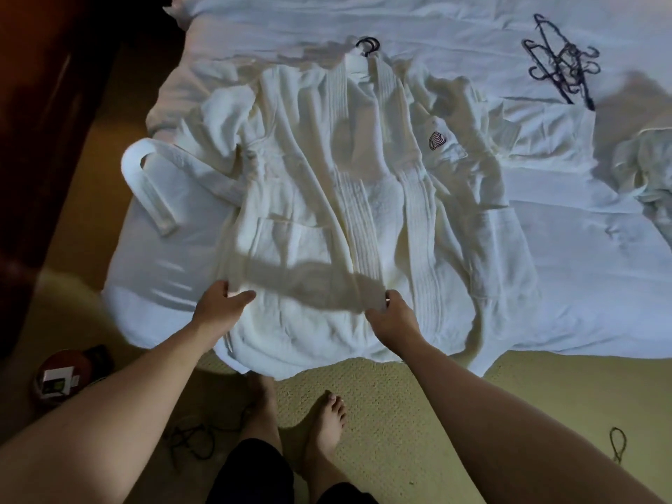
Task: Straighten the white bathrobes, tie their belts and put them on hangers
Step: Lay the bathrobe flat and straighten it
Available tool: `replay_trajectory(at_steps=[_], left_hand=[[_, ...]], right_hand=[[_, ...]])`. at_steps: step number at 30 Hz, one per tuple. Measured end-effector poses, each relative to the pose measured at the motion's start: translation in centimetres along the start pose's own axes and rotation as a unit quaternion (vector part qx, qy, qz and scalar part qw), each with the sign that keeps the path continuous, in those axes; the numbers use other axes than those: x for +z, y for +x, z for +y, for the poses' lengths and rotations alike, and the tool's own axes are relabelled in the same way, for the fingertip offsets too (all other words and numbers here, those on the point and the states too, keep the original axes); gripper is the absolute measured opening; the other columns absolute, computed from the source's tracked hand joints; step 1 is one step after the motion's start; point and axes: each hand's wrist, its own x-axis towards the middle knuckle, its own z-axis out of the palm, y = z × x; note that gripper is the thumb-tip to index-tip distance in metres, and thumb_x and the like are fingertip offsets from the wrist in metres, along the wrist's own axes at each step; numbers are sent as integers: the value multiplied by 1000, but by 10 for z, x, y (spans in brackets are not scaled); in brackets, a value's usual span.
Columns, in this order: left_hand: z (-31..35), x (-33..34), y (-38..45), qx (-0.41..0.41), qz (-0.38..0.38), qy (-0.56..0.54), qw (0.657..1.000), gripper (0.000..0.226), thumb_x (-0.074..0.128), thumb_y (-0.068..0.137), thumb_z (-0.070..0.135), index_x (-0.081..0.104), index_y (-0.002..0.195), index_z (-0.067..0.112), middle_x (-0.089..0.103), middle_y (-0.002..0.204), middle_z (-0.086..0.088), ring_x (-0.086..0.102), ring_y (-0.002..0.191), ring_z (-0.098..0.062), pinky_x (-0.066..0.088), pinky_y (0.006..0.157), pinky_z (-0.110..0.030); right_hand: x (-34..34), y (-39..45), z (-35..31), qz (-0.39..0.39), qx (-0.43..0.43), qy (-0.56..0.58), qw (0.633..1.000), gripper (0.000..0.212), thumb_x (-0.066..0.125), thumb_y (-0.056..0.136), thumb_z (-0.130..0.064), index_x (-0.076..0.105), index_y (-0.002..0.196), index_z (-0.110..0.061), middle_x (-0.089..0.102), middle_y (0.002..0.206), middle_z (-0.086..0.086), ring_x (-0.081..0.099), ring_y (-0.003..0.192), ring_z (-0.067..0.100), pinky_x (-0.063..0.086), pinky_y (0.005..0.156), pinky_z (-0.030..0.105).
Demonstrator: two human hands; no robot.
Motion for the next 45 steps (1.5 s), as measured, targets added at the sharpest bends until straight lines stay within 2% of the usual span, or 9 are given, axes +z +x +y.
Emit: replay_trajectory(at_steps=[7,10,16,22,26,31,36,40,45], left_hand=[[64,-7,32,42,39,24,998,31,60,98,37,56,77,15,56,77,-2,52,78,-24,35,59,-33],[53,-20,50,-25,47,69,996,28,53,100,33,64,92,8,63,90,-11,56,83,-31,39,68,-35],[82,-25,96,1,-1,73,997,15,60,85,18,66,89,5,66,85,-11,60,79,-28,39,62,-34],[125,-23,146,3,4,-16,1000,53,66,92,51,54,60,10,52,56,-6,53,57,-24,36,55,-32],[102,-39,163,-72,46,37,996,53,63,93,49,69,95,-4,70,93,-24,67,94,-41,46,70,-36],[134,-30,166,-114,86,100,985,52,68,91,27,43,130,3,44,139,-26,49,123,-46,42,97,-45],[182,-24,192,62,97,186,976,52,65,79,26,50,128,15,51,133,-16,49,123,-41,38,104,-48],[208,-17,235,3,-22,104,994,82,65,79,59,53,137,2,57,139,-17,53,130,-34,40,105,-36],[208,-27,263,-37,51,-17,998,51,71,88,41,66,120,2,69,118,-17,66,108,-34,48,81,-35]], right_hand=[[-13,33,-53,16,-51,89,995,23,62,98,-33,53,116,-25,65,100,-4,62,81,11,43,58,22],[-16,47,-49,48,-31,33,998,16,55,99,-21,55,92,-6,61,82,7,56,72,22,39,56,29],[-21,71,-77,25,-16,54,998,14,60,88,-31,58,91,-18,65,85,2,61,74,22,52,66,39],[-21,112,-152,70,-64,109,990,21,62,95,-37,58,100,-17,63,87,-6,59,76,12,39,58,22],[-38,136,-160,198,48,104,973,12,55,97,-18,61,98,-7,68,91,9,64,88,32,42,67,33],[-48,145,-164,251,107,41,961,20,48,99,-24,53,112,-9,64,112,16,61,102,38,42,76,37],[-47,155,-190,264,-6,-77,962,35,52,90,-27,52,120,-10,57,118,13,57,106,38,48,83,46],[-51,184,-217,195,-48,-119,972,44,50,98,-43,53,125,-8,65,119,15,62,107,37,43,78,39],[-66,224,-229,204,-35,-34,978,19,54,100,-22,55,112,-8,67,111,16,62,100,36,41,74,35]])
